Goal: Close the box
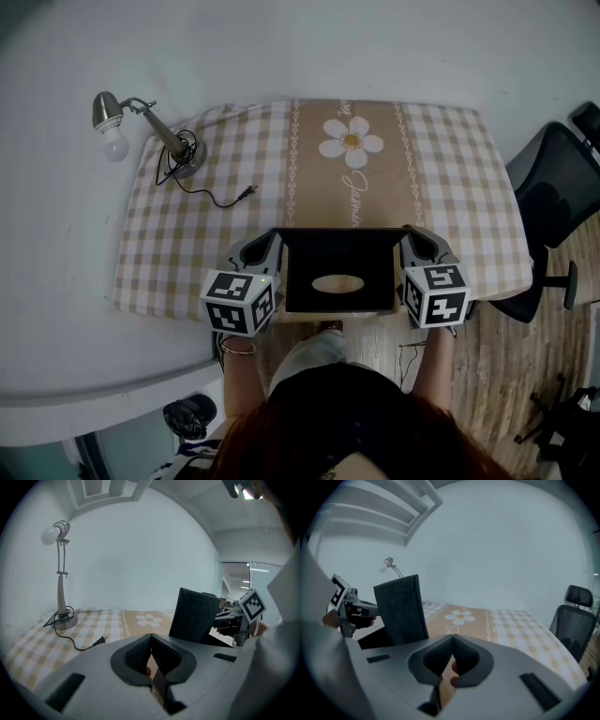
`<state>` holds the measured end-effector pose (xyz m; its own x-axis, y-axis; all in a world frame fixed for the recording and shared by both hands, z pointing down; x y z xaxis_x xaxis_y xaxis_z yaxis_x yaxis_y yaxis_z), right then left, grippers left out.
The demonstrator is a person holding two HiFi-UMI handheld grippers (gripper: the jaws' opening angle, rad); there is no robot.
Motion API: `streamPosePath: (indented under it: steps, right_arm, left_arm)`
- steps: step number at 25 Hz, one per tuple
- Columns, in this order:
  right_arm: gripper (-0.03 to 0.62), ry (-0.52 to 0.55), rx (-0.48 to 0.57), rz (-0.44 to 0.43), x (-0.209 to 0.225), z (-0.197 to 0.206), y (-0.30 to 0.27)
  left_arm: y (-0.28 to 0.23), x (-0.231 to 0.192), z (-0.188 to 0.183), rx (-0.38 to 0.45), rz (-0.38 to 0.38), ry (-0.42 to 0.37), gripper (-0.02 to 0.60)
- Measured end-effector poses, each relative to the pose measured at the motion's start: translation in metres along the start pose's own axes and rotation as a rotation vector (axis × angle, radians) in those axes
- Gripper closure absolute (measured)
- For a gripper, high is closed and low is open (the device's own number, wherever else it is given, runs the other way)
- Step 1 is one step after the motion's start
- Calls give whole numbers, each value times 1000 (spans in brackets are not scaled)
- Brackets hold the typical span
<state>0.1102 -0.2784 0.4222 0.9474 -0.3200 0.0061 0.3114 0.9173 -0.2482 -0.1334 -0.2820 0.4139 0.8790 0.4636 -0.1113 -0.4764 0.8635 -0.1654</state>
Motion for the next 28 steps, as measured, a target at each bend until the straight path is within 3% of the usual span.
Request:
streamPosePath:
  steps: [28]
  right_arm:
    - [577,-16,-46,92,-8,13,23]
  left_arm:
    - [26,7,14,-4,-114,67,554]
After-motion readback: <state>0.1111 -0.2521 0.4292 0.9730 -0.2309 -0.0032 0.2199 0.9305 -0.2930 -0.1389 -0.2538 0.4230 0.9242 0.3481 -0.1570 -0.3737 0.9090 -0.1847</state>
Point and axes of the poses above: the fingertips, and each gripper's own axes: y backward along the fingers, x to its right, z out of its underside, the point moved 1 cm from there along y, backward along the fingers, and after that the axes turned 14 degrees about x, right-handed, at the moved point
